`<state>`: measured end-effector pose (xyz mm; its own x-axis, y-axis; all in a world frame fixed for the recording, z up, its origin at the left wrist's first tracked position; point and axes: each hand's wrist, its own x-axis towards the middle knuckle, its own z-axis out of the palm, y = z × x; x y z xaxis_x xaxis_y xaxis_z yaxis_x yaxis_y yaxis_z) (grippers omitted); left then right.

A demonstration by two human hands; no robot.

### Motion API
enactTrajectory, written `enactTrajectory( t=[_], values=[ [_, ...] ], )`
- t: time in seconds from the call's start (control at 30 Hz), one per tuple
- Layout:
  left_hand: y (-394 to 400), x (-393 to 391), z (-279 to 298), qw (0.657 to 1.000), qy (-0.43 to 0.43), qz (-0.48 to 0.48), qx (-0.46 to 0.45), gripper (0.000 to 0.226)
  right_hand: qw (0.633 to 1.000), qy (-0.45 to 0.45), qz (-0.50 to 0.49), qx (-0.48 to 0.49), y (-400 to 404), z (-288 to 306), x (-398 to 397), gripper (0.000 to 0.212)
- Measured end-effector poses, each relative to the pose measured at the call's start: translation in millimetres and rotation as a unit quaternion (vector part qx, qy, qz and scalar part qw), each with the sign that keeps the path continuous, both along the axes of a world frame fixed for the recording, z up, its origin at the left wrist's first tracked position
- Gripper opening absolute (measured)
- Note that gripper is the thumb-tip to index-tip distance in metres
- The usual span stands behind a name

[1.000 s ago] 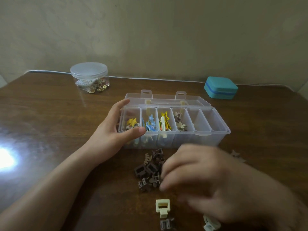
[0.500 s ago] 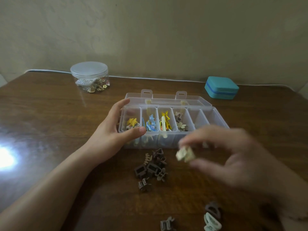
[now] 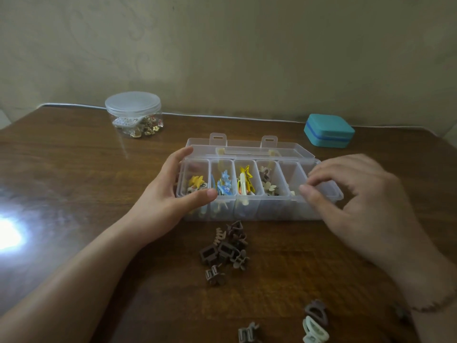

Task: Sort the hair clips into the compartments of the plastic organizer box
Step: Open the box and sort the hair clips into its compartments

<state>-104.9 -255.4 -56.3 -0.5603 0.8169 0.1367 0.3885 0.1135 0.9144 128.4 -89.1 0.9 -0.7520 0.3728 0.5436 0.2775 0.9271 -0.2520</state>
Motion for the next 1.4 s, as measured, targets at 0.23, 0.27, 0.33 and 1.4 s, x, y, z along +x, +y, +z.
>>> enactTrajectory(
  t=[0.23,0.27,0.33,1.4],
  values=[
    [0.2,1.3,0.9,1.000,0.006,0.008,-0.005,0.102,0.875,-0.281,0.392,0.026,-48.7,-16.5,-12.1,0.026],
    [0.1,1.5,1.0,1.000,0.006,0.007,-0.006,0.102,0.859,-0.298,0.413,0.055,-53.0,-24.9,-15.6,0.024],
    [-0.1,1.4,0.5,1.000,0.001,0.004,-0.004,0.103,0.861,-0.281,0.422,0.045,-55.9,-32.1,-17.8,0.016],
    [0.5,1.5,0.4,1.000,-0.001,0.008,-0.007,0.103,0.962,-0.207,0.180,-0.013,-41.0,-21.9,-19.8,0.019]
  ],
)
